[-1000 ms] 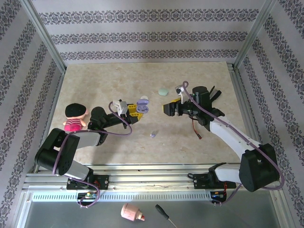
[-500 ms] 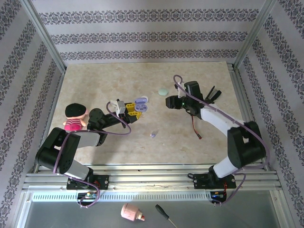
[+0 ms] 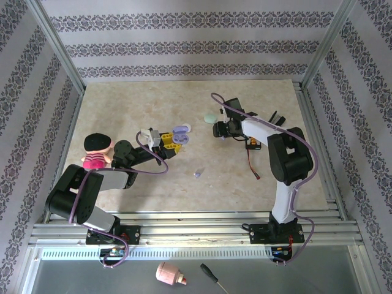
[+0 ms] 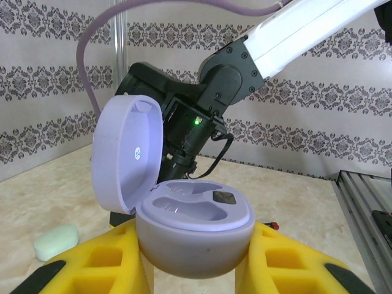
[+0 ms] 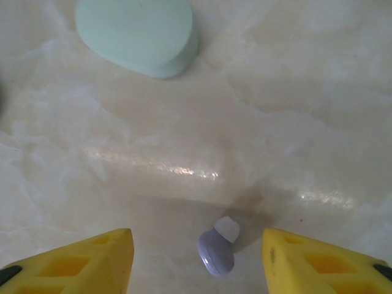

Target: Insert wireless bluetooth earbuds into charging case

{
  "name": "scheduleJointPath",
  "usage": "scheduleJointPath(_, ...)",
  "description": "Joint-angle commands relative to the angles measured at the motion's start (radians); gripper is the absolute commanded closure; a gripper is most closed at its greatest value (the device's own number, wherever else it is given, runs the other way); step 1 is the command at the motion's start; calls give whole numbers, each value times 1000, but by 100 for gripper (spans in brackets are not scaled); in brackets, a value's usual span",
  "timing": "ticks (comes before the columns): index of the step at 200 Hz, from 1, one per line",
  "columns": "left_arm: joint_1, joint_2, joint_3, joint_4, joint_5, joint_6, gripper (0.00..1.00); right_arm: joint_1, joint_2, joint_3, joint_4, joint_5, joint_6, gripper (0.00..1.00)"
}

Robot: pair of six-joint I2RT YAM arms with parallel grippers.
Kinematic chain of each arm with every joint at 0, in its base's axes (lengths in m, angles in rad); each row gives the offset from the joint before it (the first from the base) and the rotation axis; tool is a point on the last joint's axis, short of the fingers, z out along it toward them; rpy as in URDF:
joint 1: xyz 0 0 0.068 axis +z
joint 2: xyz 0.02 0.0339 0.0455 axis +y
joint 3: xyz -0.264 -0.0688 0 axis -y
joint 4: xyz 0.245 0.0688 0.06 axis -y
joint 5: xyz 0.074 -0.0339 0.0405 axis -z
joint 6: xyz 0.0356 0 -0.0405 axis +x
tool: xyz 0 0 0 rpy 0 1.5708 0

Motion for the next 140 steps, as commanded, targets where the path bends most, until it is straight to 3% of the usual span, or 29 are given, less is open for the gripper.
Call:
scheduleJointPath(1, 14, -4, -7, 65, 7, -5, 80, -4, 29, 18, -43, -27, 28, 39)
scheduleJointPath(140, 20, -22, -16, 56, 11, -7, 80, 45, 6, -20, -28, -207, 16, 38)
